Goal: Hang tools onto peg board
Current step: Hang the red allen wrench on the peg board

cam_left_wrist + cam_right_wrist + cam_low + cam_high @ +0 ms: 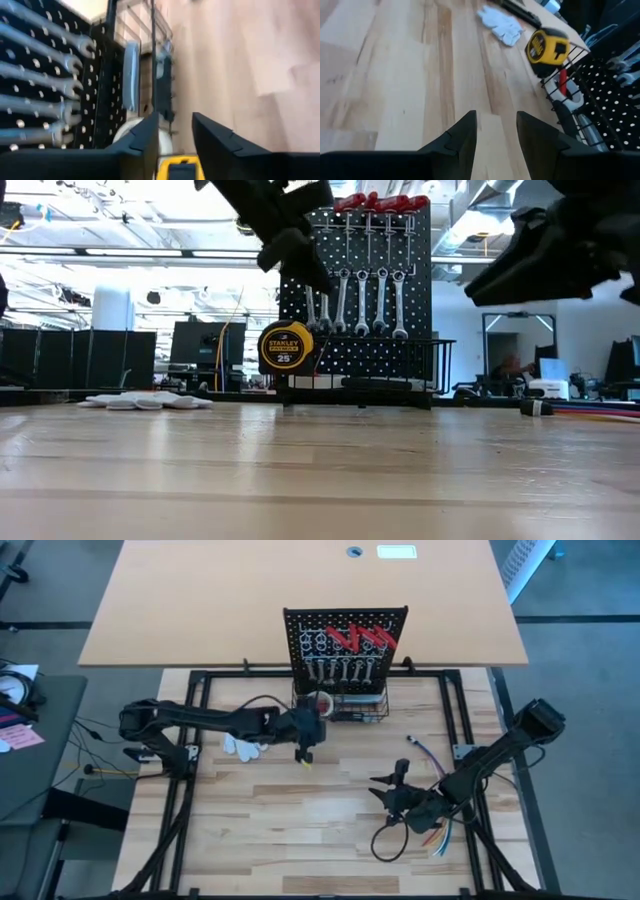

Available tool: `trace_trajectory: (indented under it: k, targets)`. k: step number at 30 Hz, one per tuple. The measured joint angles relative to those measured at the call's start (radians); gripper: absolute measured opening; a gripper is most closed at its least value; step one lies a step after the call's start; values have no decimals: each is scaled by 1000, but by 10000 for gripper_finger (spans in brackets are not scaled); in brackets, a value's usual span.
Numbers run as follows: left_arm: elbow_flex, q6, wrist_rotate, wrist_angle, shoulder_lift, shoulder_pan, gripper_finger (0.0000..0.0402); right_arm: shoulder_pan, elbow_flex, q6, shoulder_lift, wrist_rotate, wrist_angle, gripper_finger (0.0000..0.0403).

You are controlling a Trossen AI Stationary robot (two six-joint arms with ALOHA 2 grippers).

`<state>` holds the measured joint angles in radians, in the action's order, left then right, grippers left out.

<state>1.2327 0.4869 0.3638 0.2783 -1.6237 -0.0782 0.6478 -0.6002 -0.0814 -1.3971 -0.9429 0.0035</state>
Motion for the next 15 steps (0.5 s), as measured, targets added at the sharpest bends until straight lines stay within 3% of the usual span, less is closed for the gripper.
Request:
trace_trajectory:
  k: [4, 15]
  targets:
    - [1, 44, 7, -18, -22, -30, 138, -4, 0, 0, 2, 1, 6, 147]
    - [-2, 107, 3, -88, -112, -87, 125, -4, -1, 1, -31, 0, 7, 147]
